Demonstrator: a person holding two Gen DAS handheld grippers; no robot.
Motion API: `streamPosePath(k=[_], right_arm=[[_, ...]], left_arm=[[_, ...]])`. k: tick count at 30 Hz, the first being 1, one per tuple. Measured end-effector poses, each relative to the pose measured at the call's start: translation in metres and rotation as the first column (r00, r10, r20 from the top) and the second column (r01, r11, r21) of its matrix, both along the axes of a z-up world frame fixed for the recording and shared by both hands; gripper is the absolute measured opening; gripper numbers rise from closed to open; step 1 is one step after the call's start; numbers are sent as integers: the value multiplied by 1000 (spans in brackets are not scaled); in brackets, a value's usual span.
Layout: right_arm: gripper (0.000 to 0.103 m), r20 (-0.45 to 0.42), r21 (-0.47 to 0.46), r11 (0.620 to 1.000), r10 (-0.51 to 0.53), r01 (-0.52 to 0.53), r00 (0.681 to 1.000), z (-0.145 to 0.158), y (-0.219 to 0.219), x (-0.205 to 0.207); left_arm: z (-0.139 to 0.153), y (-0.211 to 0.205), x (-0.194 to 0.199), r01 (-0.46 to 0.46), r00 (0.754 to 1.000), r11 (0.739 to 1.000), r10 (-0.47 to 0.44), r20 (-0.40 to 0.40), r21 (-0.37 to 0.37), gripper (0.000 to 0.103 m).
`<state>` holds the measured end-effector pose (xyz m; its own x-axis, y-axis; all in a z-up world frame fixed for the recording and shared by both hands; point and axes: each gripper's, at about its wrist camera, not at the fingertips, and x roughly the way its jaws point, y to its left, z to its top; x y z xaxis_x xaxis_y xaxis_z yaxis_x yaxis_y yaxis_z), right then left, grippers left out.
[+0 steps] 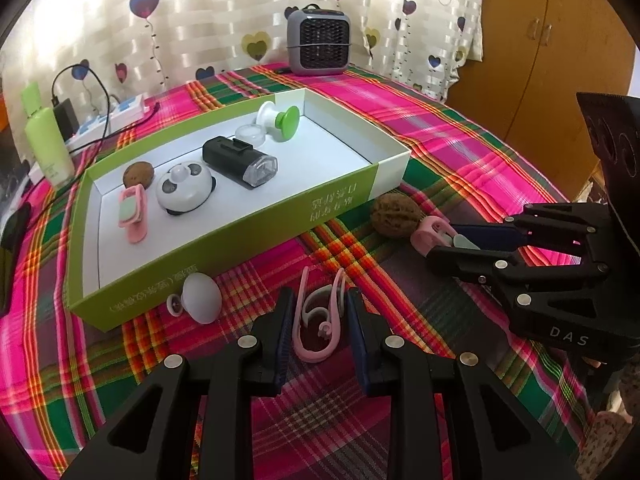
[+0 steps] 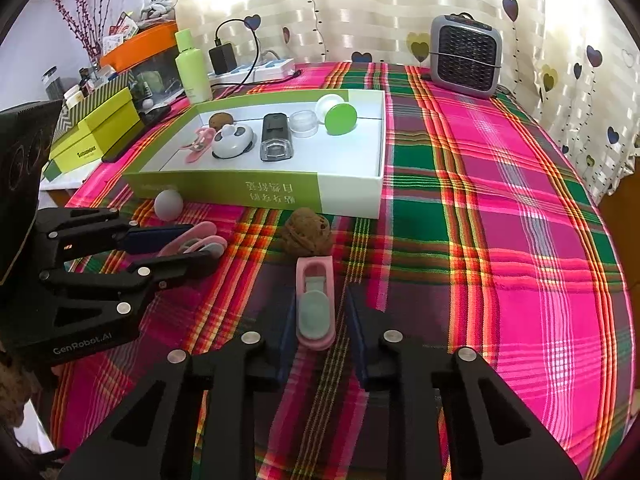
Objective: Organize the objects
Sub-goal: 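Grasp the pink hook-shaped clip with the left tool while the right tool holds the pink clip, then carry the pink clip with the right tool while the left tool carries the hook clip into the box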
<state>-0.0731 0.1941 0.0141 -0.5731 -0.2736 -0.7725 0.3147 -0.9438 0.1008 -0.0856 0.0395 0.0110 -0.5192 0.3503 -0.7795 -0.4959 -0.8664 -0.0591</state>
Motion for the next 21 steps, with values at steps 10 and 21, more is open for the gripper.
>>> streamPosePath(k=[10, 21], right_arm=[[18, -2, 9, 1000, 2, -2, 1000, 0, -2, 1], [18, -7, 9, 1000, 2, -2, 1000, 1, -2, 2]], left_arm=[[0, 0, 1, -14, 1000, 1000, 14, -6, 1, 21], [0, 0, 2, -29, 1000, 1000, 29, -7, -6, 21]])
